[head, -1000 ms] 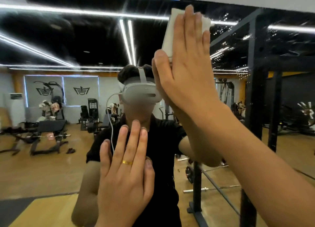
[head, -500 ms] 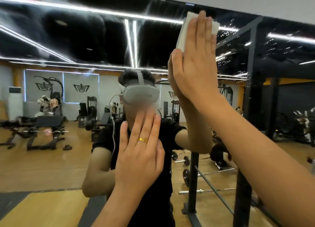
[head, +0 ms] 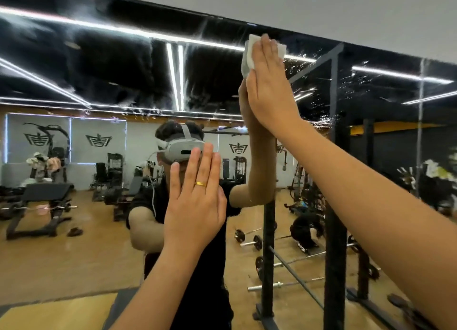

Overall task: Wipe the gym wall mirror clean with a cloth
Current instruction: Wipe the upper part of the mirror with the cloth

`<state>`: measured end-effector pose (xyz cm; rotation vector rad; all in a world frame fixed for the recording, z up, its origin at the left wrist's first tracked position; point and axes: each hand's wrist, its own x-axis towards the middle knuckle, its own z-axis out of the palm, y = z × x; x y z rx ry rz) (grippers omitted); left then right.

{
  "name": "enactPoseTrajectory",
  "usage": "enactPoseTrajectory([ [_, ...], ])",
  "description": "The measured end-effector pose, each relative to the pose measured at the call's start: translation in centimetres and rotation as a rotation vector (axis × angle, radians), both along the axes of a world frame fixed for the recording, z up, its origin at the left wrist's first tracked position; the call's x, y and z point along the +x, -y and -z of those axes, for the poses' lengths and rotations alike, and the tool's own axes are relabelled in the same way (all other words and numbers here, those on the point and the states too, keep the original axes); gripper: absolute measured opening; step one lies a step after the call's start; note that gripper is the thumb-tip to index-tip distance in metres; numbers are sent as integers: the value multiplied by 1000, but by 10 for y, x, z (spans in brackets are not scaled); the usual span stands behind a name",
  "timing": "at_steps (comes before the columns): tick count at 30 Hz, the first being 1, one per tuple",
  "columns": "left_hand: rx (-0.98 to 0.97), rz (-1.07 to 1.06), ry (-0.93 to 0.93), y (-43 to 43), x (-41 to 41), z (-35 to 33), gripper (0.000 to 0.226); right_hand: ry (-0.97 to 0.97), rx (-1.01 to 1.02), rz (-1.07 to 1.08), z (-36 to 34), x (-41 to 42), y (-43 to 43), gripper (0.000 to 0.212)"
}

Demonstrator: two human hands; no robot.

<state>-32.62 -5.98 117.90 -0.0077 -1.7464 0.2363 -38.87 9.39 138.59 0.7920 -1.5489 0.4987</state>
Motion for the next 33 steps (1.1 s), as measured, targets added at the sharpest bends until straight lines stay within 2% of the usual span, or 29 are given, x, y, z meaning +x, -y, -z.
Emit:
enactPoseTrajectory([
  [5,-7,34,-15,-3,0,2,63,91,-30,-29,-26,11,-8,56],
  [8,-2,37,-30,-3,1,-3,64,111,-58,-48,9,20,8,63],
  [11,-8,42,-35,-4,1,-2,65,100,16,-5,45,21,9,67],
  [16,-1,37,-26,-2,0,2,65,131,5,124,-6,20,-10,72],
  [20,-2,42,-35,-1,-1,2,65,128,-64,93,-28,13,-13,67],
  [23,0,37,-33,0,-2,1,65,114,-93,17,1,14,-4,59],
  [27,4,28,-38,-1,-1,3,66,73,22,24,51,14,-7,57],
  [29,4,18,-45,-2,-1,3,67,72,54,49,38,11,-20,57],
  [33,-1,-6,-42,-2,-1,2,66,141,-46,55,-20,10,-32,58],
])
